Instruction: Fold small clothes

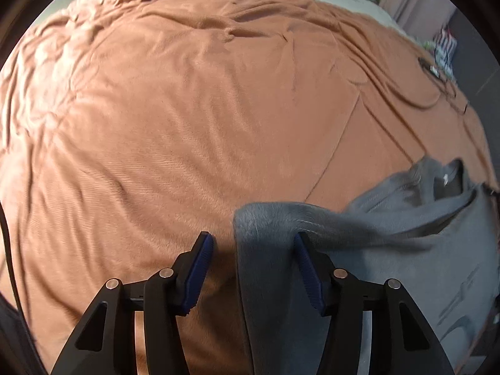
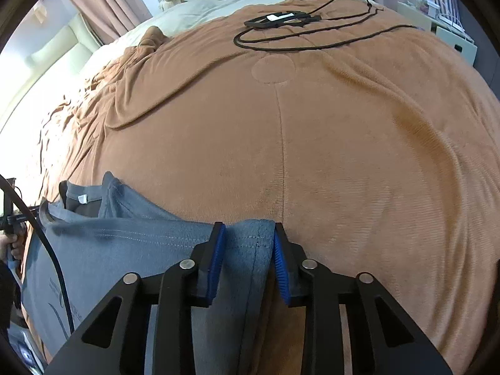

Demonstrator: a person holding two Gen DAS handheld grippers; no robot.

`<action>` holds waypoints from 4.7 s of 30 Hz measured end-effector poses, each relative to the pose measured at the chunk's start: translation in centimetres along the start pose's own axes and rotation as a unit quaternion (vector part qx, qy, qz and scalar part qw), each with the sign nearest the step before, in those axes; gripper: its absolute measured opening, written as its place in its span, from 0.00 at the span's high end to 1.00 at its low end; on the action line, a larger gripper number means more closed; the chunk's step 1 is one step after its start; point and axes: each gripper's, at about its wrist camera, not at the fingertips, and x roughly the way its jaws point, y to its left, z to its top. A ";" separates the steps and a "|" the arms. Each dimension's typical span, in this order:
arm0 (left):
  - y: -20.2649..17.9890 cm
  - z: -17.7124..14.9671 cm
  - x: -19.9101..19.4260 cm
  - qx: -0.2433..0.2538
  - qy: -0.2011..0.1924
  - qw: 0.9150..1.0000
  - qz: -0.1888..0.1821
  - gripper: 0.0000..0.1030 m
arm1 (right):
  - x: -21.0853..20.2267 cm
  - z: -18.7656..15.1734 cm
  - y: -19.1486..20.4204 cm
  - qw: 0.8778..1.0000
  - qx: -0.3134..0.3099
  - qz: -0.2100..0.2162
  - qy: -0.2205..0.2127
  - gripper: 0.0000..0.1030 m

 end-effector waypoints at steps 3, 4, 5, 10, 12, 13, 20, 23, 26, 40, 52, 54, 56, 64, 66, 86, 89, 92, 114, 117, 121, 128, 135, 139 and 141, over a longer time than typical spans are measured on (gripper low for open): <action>0.9 0.1 -0.1 -0.023 -0.009 0.999 -0.030 0.50 | 0.3 0.0 -0.4 1.000 0.008 0.009 -0.004 0.78; 1.1 0.1 -0.2 -0.031 -0.013 0.999 -0.039 0.53 | 0.3 0.1 -0.6 1.000 0.014 0.013 -0.005 0.78; 1.4 0.2 -0.2 -0.038 -0.016 0.998 -0.049 0.55 | 0.3 0.1 -0.7 1.000 0.018 0.015 -0.007 0.81; 1.8 0.2 -0.5 -0.054 -0.028 0.996 -0.065 0.89 | -0.1 -0.1 -1.4 0.999 0.034 0.014 -0.016 0.93; 1.6 0.0 -1.2 -0.047 -0.042 0.996 -0.056 0.92 | -0.6 -0.3 -1.0 0.999 0.033 0.008 -0.025 0.95; 1.6 0.0 -1.5 -0.044 -0.049 0.996 -0.052 0.92 | -0.9 -0.4 -0.7 0.999 0.030 0.003 -0.029 0.95; 1.9 0.4 -5.5 -0.040 -0.094 0.994 -0.050 0.93 | -3.9 -0.4 0.5 0.998 0.020 -0.009 -0.064 0.96; 1.6 0.6 -7.0 -0.034 -0.106 0.993 -0.050 0.93 | -5.0 -0.4 1.1 0.997 0.013 -0.013 -0.076 0.96; 1.2 1.1 -8.2 -0.030 -0.117 0.991 -0.048 0.93 | -5.6 -0.5 1.4 0.996 0.011 -0.020 -0.085 0.96; -0.2 4.4 -1.4 -0.005 -0.069 0.996 0.057 0.93 | 0.7 2.9 2.7 0.995 -0.007 -0.097 -0.035 0.96; -0.2 4.1 2.0 -0.002 -0.047 0.991 0.124 0.92 | 5.2 4.5 3.5 0.989 -0.024 -0.146 -0.014 0.96; -0.3 4.3 1.9 -0.007 -0.038 0.993 0.115 0.91 | 5.1 4.6 3.7 0.989 -0.023 -0.143 -0.008 0.96; -0.6 4.4 1.1 -0.005 -0.039 0.993 0.111 0.89 | 4.5 4.9 3.6 0.991 -0.012 -0.136 -0.007 0.93; -3.5 3.4 -4.1 -0.001 -0.080 0.993 0.091 0.63 | -0.4 4.3 6.9 0.994 -0.040 -0.094 -0.038 0.66; -5.2 2.9 -4.5 0.014 -0.080 0.994 0.077 0.63 | -0.9 3.7 8.7 0.995 -0.061 -0.077 -0.035 0.66; -17.3 3.1 0.6 0.075 -0.030 0.995 -0.053 0.87 | 6.4 3.9 15.2 0.995 -0.091 0.013 0.048 0.95; -18.3 3.4 2.0 0.082 -0.023 0.995 -0.052 0.88 | 7.9 4.1 15.6 0.994 -0.097 0.010 0.053 0.95; -18.4 3.9 3.2 0.078 -0.021 0.996 -0.047 0.91 | 9.3 4.6 15.8 0.994 -0.092 0.012 0.055 0.97; -16.6 1.6 -1.0 0.044 -0.016 0.999 -0.028 0.96 | 5.6 3.7 15.5 0.996 -0.065 0.027 0.053 0.98; -15.9 -0.3 -2.5 0.036 -0.016 0.999 -0.027 0.92 | 3.6 2.6 14.9 0.996 -0.061 0.026 0.055 0.97; -14.9 -3.2 -4.0 0.031 -0.014 0.999 -0.016 0.92 | 1.1 0.7 14.0 0.997 -0.053 0.020 0.056 0.95; -11.3 -8.3 -5.0 0.002 0.004 1.000 -0.003 0.92 | -2.8 -3.6 12.0 0.997 -0.041 0.009 0.062 0.94; -7.6 -12.3 -5.6 -0.020 0.036 0.999 0.004 0.91 | -5.3 -7.0 9.1 0.997 -0.024 -0.014 0.075 0.94; -5.2 -13.4 -6.6 -0.032 0.024 0.997 0.072 0.92 | -6.8 -8.2 7.1 0.996 -0.001 -0.043 0.073 0.94; -4.1 -13.8 -7.5 -0.046 0.016 0.996 0.079 0.92 | -7.7 -8.7 6.4 0.996 0.009 -0.056 0.069 0.94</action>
